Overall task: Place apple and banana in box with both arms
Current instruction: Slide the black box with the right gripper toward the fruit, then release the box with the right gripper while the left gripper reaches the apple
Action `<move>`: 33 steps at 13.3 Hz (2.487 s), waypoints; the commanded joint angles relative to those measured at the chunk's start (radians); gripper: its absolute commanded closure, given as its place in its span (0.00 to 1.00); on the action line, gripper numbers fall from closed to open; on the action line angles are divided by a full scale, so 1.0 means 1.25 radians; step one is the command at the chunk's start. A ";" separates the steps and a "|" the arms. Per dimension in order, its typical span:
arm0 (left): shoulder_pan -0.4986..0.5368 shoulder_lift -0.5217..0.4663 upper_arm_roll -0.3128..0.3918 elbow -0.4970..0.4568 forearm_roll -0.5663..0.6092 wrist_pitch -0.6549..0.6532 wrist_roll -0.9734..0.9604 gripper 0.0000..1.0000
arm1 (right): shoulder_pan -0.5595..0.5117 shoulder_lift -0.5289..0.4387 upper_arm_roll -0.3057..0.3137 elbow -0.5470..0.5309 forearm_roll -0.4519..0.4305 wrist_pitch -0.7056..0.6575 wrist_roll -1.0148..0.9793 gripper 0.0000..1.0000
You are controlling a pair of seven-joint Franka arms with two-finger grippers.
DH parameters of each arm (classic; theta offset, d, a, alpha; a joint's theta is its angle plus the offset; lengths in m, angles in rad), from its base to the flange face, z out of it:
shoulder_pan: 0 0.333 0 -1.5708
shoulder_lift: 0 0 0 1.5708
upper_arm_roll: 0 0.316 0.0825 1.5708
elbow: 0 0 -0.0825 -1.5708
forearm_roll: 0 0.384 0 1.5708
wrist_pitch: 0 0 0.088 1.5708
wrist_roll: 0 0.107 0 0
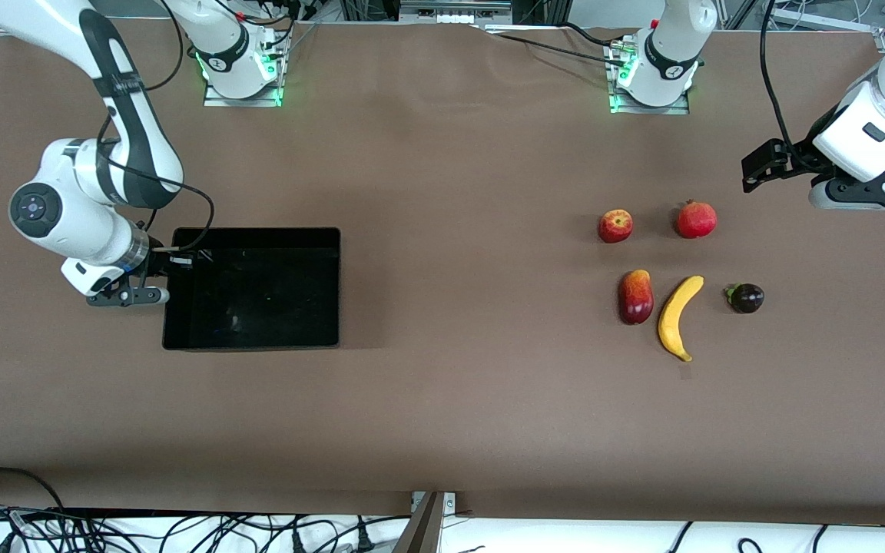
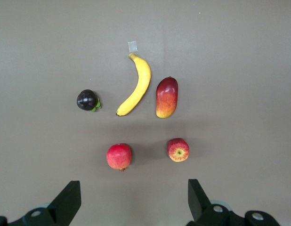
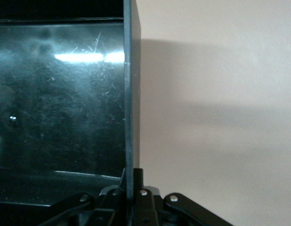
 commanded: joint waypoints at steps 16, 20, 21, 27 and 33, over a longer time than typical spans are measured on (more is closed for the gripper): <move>0.000 0.025 -0.053 0.074 -0.003 -0.028 -0.001 0.00 | 0.478 0.324 0.046 0.506 0.103 -0.099 0.512 1.00; 0.005 0.028 -0.052 0.075 -0.003 -0.028 0.001 0.00 | 0.501 0.367 0.046 0.505 0.103 -0.032 0.568 1.00; 0.005 0.028 -0.052 0.075 -0.003 -0.028 -0.001 0.00 | 0.504 0.374 0.046 0.505 0.103 -0.025 0.584 1.00; 0.008 0.036 -0.051 0.065 -0.003 -0.037 0.001 0.00 | 0.517 0.406 0.045 0.502 0.099 0.011 0.621 1.00; -0.006 0.144 -0.108 -0.041 0.000 -0.144 -0.062 0.00 | 0.526 0.397 0.036 0.501 0.052 0.011 0.607 0.00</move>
